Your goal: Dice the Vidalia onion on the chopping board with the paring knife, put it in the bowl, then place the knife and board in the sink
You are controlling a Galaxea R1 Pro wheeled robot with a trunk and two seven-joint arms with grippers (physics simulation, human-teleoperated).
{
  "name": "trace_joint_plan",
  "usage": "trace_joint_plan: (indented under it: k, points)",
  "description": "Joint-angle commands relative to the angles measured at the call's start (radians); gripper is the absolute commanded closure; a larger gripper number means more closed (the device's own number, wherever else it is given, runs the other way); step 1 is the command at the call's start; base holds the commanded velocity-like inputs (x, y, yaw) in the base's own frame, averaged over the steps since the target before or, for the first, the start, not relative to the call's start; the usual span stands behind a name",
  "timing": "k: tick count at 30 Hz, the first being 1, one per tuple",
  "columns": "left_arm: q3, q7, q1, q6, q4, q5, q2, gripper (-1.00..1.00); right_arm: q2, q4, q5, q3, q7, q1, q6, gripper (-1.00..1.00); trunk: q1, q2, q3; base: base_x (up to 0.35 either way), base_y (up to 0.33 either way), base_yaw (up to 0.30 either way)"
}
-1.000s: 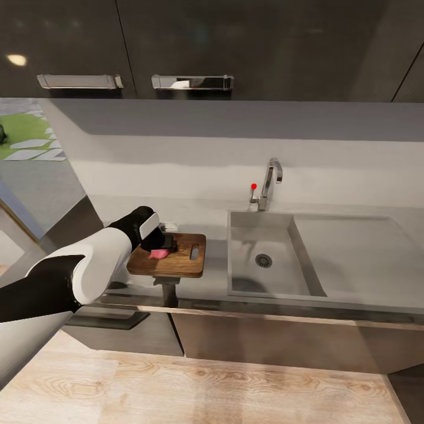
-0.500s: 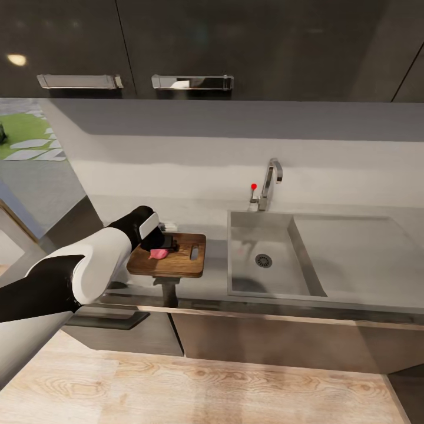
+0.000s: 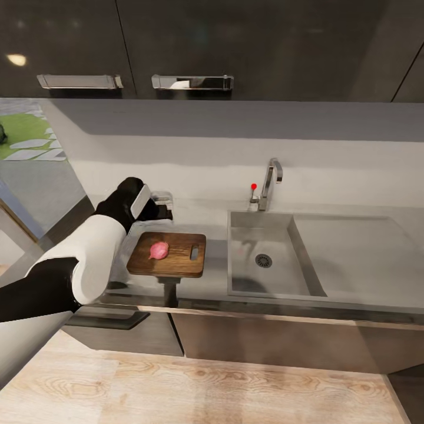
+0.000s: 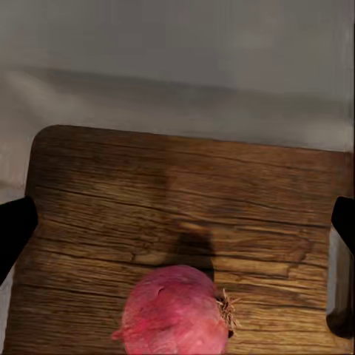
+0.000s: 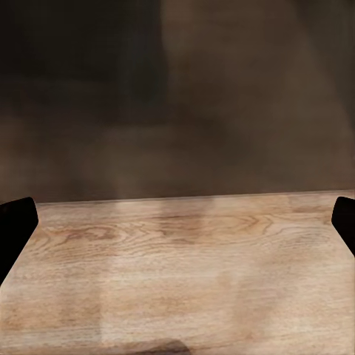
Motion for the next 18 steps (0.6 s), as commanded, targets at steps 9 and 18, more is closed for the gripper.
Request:
trace_joint_plan:
  k: [9,18]
  points:
    - [0.006,0.007,-0.001,0.013,-0.055,0.002,0.000,-1.00,0.000,0.000,0.011,-0.008,-0.004,-0.001,-0.002,-1.00,0.001,-0.002,-0.002,-0.060,0.000,0.000]
    - [0.006,0.008,-0.001,0.012,-0.046,0.003,0.000,-1.00,0.000,0.000,0.011,-0.008,-0.004,-0.001,-0.002,-1.00,0.001,-0.002,-0.002,-0.305,0.000,0.000]
